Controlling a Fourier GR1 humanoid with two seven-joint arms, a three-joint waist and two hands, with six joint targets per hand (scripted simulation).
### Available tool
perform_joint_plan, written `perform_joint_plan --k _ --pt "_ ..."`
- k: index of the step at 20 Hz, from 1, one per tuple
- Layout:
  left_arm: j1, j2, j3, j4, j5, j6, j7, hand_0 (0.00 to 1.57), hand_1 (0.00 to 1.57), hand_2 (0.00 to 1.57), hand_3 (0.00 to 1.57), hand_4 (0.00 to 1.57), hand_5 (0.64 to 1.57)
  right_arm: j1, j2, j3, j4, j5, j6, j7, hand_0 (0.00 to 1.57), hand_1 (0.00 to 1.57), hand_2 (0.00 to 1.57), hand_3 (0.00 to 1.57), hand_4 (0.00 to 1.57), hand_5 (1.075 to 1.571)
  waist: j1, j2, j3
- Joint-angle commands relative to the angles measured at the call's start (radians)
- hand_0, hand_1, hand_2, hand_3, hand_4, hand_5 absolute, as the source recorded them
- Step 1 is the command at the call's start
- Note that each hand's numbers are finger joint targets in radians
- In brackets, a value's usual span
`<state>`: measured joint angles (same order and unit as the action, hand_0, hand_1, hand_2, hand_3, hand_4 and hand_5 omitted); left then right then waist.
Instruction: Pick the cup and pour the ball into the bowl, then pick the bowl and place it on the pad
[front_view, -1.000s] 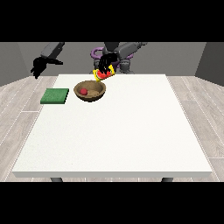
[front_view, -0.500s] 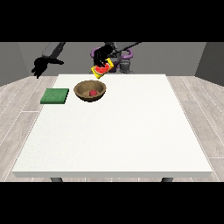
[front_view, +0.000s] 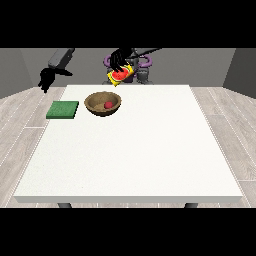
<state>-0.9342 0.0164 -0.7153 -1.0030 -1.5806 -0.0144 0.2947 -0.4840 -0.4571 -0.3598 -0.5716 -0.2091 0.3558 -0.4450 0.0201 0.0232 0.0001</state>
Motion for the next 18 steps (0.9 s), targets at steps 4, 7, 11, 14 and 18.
perform_joint_plan --k 4,7,11,14,18 --pt "0.118 0.032 0.262 -0.149 0.223 0.204 0.024 0.36 0.36 1.57 1.57 0.99 1.555 0.023 0.013 -0.015 0.015 -0.017 -0.028 0.040 0.00 0.00 0.00 0.00 0.48 1.561 0.113 0.003 -0.0033" --pt "0.185 0.084 0.382 -0.193 0.369 0.300 -0.058 0.28 0.28 1.57 1.57 1.00 1.571 -0.006 -0.014 -0.047 0.004 -0.045 -0.045 0.065 0.00 0.00 0.00 0.00 0.48 1.561 0.157 0.033 -0.0047" --pt "0.205 0.067 0.528 -0.206 0.632 0.272 -0.183 1.27 1.27 1.57 1.57 0.97 1.554 -0.031 -0.017 -0.046 -0.025 -0.047 -0.051 0.057 0.00 0.00 0.00 0.00 0.30 1.559 0.141 0.123 -0.0053" --pt "0.233 0.002 0.597 -0.246 0.781 0.313 -0.241 1.18 1.18 1.40 1.12 0.77 1.537 -0.022 0.026 -0.054 -0.025 -0.062 -0.050 0.007 0.00 0.00 0.00 0.00 0.26 1.565 0.153 0.212 -0.0040" --pt "0.241 -0.013 0.705 -0.221 1.000 0.271 -0.390 0.78 0.78 0.70 0.09 0.86 1.531 -0.083 0.047 -0.046 -0.071 -0.080 -0.054 0.046 0.00 0.00 0.00 0.00 0.38 1.569 0.125 0.279 -0.0059"
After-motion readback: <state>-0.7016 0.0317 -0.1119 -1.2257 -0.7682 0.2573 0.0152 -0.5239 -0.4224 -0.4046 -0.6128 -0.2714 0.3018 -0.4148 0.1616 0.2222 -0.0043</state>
